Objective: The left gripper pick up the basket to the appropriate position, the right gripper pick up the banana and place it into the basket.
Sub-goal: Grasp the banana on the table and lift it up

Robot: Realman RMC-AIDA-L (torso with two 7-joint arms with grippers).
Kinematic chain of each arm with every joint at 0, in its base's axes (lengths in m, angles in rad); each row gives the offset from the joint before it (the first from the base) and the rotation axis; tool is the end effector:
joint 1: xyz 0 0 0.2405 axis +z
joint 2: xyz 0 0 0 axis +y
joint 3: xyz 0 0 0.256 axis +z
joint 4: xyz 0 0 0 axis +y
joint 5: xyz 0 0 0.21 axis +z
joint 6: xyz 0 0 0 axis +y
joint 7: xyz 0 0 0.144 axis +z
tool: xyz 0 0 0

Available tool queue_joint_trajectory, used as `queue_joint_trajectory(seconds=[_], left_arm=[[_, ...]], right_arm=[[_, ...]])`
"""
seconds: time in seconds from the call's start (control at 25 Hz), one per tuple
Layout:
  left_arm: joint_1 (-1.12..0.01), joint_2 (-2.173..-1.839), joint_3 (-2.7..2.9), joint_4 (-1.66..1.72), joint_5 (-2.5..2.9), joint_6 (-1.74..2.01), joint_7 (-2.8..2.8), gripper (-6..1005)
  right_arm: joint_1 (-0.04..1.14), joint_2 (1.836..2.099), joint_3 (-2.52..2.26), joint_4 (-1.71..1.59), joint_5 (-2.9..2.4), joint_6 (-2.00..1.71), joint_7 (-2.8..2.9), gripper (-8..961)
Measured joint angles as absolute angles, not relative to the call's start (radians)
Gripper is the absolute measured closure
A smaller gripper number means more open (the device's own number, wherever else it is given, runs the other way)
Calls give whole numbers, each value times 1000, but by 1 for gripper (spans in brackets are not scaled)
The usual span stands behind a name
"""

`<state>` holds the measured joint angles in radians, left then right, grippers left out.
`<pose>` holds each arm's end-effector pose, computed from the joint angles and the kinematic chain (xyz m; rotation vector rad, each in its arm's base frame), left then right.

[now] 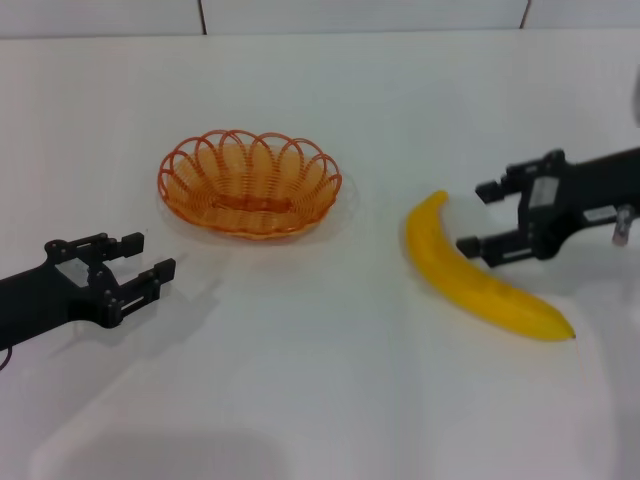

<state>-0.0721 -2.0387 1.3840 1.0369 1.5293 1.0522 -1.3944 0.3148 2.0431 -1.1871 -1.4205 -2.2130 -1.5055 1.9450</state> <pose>-0.2976 0.2860 -0.0065 -2.4666 -0.5974 -0.4617 0.2316 0.3197 0.0434 -2.7469 0.5386 -0.0501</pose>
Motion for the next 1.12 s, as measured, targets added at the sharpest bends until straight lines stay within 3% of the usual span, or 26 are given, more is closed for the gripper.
queue_joint_trajectory(seconds=[1.12], left_arm=[[-104, -2037, 1382, 1008, 1533, 1050, -1411, 474]], right_arm=[[451, 2037, -1297, -1203, -2411, -1479, 2077, 202]])
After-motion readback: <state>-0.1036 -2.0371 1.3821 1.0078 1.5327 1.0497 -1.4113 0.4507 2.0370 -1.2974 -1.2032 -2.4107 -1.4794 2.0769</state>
